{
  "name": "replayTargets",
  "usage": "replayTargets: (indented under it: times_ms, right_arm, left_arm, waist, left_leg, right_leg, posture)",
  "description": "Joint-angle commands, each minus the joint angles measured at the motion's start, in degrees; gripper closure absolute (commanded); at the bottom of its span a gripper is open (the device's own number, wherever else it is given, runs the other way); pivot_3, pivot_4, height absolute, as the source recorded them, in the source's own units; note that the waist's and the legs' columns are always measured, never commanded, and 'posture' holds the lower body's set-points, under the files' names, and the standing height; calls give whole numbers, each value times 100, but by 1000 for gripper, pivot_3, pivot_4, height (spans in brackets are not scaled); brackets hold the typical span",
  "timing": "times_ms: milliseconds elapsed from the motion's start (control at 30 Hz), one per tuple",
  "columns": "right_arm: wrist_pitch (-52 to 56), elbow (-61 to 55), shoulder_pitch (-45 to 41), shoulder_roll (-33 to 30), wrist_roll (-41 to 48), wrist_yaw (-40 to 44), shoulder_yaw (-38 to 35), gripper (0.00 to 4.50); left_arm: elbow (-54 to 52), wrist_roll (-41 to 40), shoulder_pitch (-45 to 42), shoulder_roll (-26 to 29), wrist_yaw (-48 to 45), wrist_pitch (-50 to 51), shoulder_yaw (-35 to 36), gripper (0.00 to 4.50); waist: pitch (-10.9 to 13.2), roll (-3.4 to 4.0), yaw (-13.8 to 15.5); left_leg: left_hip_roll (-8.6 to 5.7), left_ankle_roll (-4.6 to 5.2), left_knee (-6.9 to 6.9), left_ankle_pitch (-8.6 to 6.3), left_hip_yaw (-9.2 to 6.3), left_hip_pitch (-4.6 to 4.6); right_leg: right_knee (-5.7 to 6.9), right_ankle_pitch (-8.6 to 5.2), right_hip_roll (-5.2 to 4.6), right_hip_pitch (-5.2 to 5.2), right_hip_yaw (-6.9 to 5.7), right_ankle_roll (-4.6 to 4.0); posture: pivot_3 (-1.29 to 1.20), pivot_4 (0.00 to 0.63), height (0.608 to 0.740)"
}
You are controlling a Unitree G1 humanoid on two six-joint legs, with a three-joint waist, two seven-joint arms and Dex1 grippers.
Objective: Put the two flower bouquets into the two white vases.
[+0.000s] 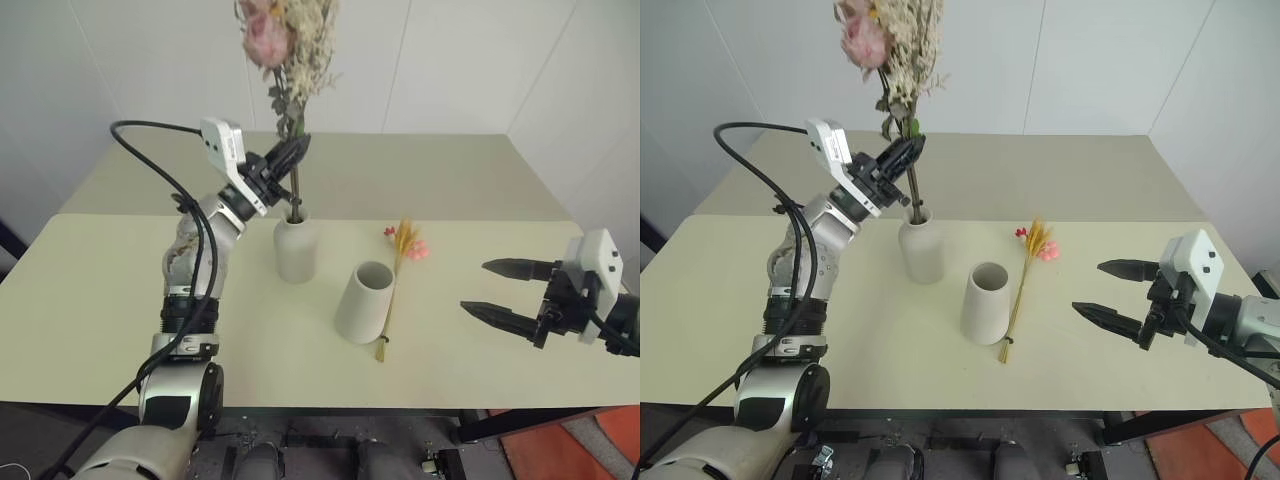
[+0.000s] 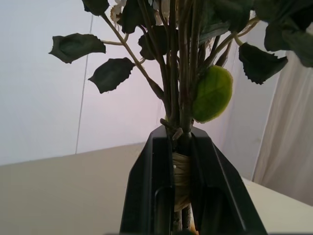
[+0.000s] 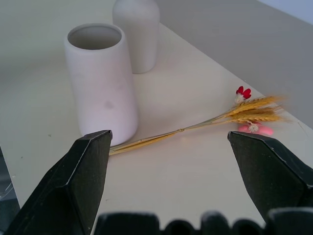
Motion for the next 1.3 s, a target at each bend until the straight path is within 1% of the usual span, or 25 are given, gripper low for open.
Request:
replayTargets:
  times_ms: [33, 100, 167, 233, 333, 367, 400, 433, 533, 633, 700, 800, 833, 867, 900, 967, 1067, 1167, 1300]
  right_arm:
    - [-77, -93, -91, -87, 69, -25, -267, 0]
    - [-99, -78, -118, -86, 49, -28, -235, 0]
    - [-112, -62, -139, -85, 43, -19, -216, 0]
    - [-129, -44, -156, -84, 26, -10, -189, 0]
    - [-164, 14, -249, -74, -22, -8, -65, 0]
    - [-173, 22, -277, -73, -34, 1, -30, 0]
    - [-176, 34, -318, -70, -30, 16, 7, 0]
    - [-178, 40, -338, -69, -27, 31, 24, 0]
    - [-172, 110, -454, -82, -82, 43, 169, 0]
    - [92, 188, -650, -117, -109, -58, 471, 0]
    - [627, 223, -945, -143, -91, -314, 857, 0]
    - [1312, 321, -1442, -102, -51, -648, 1304, 0]
    - [1678, 408, -1716, -60, 9, -797, 1465, 0]
    - [2335, 582, -2193, 39, 94, -1048, 1701, 0]
    - [3003, 796, -2676, 144, 167, -1258, 1920, 0]
    - [3946, 1228, -3488, 372, 104, -1584, 2319, 0]
    - [4794, 2010, -4427, 714, -157, -1882, 2778, 0]
    - [5445, 3011, -5325, 1071, -524, -2168, 3309, 0]
    - [5685, 4104, -6082, 1507, -884, -2356, 3661, 0]
  left_arm:
    - [-189, 110, 43, 7, -48, -223, -78, 4358]
    - [-266, 127, 157, 57, 8, -136, -62, 4358]
    - [-461, 63, 274, 189, 31, 56, 0, 3631]
    - [-695, 6, 410, 346, 12, 225, 33, 3053]
    - [-1282, -183, 803, 733, -87, 624, 117, 2108]
    - [-1534, -318, 970, 869, -117, 791, 180, 1731]
    - [-1828, -475, 1162, 1031, -133, 992, 270, 1352]
    - [-2092, -620, 1333, 1175, -153, 1177, 342, 1071]
    - [-2940, -1046, 2083, 1876, -585, 1581, 627, 66]
    - [-3490, -1431, 2857, 2649, -1474, 1616, 951, 26]
    - [-3644, -1638, 3244, 3145, -2032, 1659, 1166, 26]
    - [-3697, -1826, 3504, 3620, -2550, 1664, 1299, 26]
    - [-3695, -1838, 3524, 3732, -2660, 1649, 1313, 26]
    - [-3674, -1862, 3514, 3839, -2792, 1638, 1333, 26]
    - [-3654, -1886, 3491, 3919, -2894, 1623, 1335, 26]
    - [-3625, -1871, 3435, 4021, -3020, 1578, 1287, 26]
    - [-3573, -1833, 3363, 4075, -3108, 1545, 1209, 26]
    - [-3502, -1744, 3343, 4090, -3172, 1498, 1154, 26]
    - [-3521, -1701, 3387, 4104, -3195, 1490, 1129, 26]
  waist:
    - [0, 0, 2]
    - [0, 0, -1]
    - [0, 0, -11]
    - [0, 0, -25]
    - [-1, 2, -42]
    - [-1, 2, -42]
    - [-1, 2, -45]
    - [-1, 2, -46]
    - [-1, 3, -56]
    - [-2, 4, -66]
    - [-2, 4, -70]
    - [-2, 4, -56]
    - [-2, 5, -47]
    - [-2, 5, -43]
    - [-2, 5, -50]
    - [-2, 5, -77]
    - [-2, 5, -112]
    - [-2, 6, -144]
    - [-1, 7, -161]
  left_leg:
    - [0, 0, 0, 0, 0, -1]
    - [0, 0, 0, 0, 0, -1]
    - [1, 0, 0, 0, 0, 0]
    - [2, 0, 0, 0, 0, 0]
    - [3, 0, 0, 0, 0, 1]
    - [4, 0, 0, 0, 1, 3]
    - [5, 0, -1, 0, 1, 3]
    - [6, 0, -1, 0, 1, 2]
    - [9, 0, -1, 0, 3, 1]
    - [13, 0, -1, 0, 5, 4]
    - [14, 0, -1, 0, 9, 8]
    - [15, 0, -1, 0, 12, 12]
    - [16, 0, -1, 0, 12, 12]
    - [16, 0, -1, 0, 13, 12]
    - [16, 0, -1, 0, 14, 11]
    - [18, 0, -1, 1, 15, 8]
    - [24, 0, -8, 1, 13, 4]
    - [23, 1, -12, 0, 11, -8]
    - [23, 2, -15, -1, 12, -16]
  right_leg:
    - [0, 0, 0, 0, 0, 0]
    - [-1, 0, 0, 0, 0, 0]
    - [-1, 0, 0, 0, 0, 0]
    - [0, 0, 1, -2, 0, 0]
    - [2, 0, 2, -3, 0, 0]
    - [3, 0, 2, -3, 2, 0]
    - [3, 0, 2, -2, 2, 0]
    - [2, 0, 3, -4, 2, 0]
    - [2, 0, 2, -6, 2, 0]
    - [3, -1, 4, -5, 2, -2]
    - [4, -3, 4, -4, 2, -5]
    - [5, -7, 5, -4, 2, -11]
    - [5, -9, 5, -5, 1, -8]
    - [5, -10, 5, -6, 1, -8]
    - [5, -9, 5, -6, 1, -9]
    - [3, -4, 6, -13, 3, -16]
    - [3, -8, 13, -18, 2, -26]
    - [2, -10, 13, -28, 0, -26]
    - [-1, -9, 12, -35, 0, -26]
  posture:
    - [0, 150, 740]
    - [0, 150, 740]
    - [0, 150, 740]
    - [0, 150, 740]
    - [0, 150, 740]
    - [0, 150, 740]
    - [0, 150, 740]
    - [0, 150, 740]
    - [0, 150, 740]
    - [0, 150, 740]
    - [0, 150, 740]
    - [0, 150, 740]
    - [0, 150, 740]
    - [0, 150, 740]
    - [0, 150, 740]
    - [0, 150, 740]
    - [0, 150, 740]
    - [0, 150, 740]
    - [0, 150, 740]
